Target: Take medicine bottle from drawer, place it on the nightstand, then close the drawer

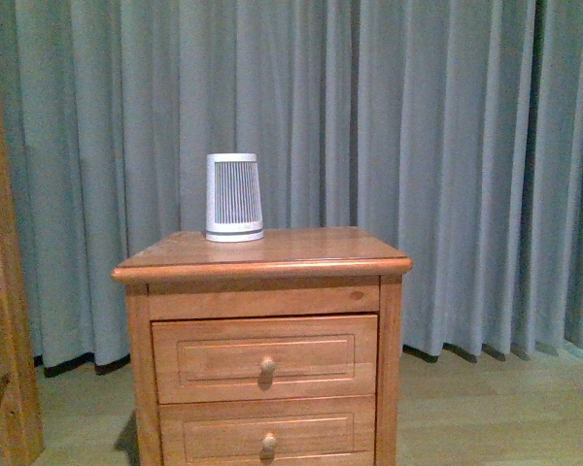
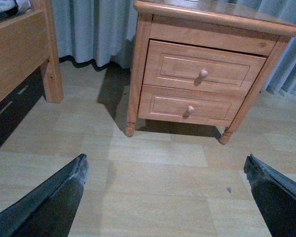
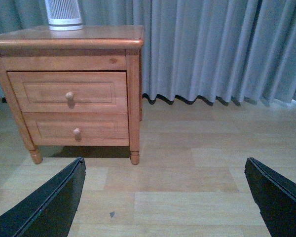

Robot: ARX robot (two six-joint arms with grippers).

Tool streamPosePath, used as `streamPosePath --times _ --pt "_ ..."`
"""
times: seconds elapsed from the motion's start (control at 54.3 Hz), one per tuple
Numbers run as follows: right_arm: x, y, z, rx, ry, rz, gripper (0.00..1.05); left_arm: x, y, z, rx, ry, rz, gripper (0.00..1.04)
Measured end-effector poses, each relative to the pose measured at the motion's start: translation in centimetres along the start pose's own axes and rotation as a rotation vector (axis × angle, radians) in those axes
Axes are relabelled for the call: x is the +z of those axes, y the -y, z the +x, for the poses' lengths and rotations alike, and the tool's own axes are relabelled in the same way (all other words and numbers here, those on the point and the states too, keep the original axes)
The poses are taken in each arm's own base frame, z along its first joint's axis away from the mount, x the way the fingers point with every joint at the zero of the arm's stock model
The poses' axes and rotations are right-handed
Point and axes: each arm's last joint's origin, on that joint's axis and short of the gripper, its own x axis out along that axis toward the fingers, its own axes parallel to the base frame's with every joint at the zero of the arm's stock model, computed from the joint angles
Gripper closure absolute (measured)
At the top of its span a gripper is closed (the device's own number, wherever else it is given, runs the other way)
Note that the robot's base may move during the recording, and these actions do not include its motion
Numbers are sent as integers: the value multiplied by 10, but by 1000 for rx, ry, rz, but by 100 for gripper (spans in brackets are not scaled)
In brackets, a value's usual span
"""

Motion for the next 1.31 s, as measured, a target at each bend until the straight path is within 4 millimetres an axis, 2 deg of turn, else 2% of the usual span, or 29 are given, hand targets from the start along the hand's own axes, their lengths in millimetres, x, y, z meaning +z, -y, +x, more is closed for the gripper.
streamPosePath --times 0.571,0.644,0.736,0.847,0.902,0.975,1.031,1.086,1.307 --pt "0 0 0 0 0 0 7 1 1 0 -19 -10 0 7" --pt "0 0 0 0 0 0 7 19 5 5 -42 40 42 7" --pt "0 0 0 0 0 0 7 57 11 16 -50 156 82 7" --pt "0 0 0 0 0 0 7 89 18 46 -50 240 108 7" --pt "0 0 0 0 0 0 7 96 24 67 -42 237 101 7" --pt "0 0 0 0 0 0 7 94 34 93 -38 219 94 7" --pt "0 0 0 0 0 0 7 80 50 124 -58 194 103 7" --pt "0 0 0 0 0 0 7 68 61 144 -91 141 110 7" --pt "0 0 0 0 0 0 7 16 91 206 -175 -61 176 7"
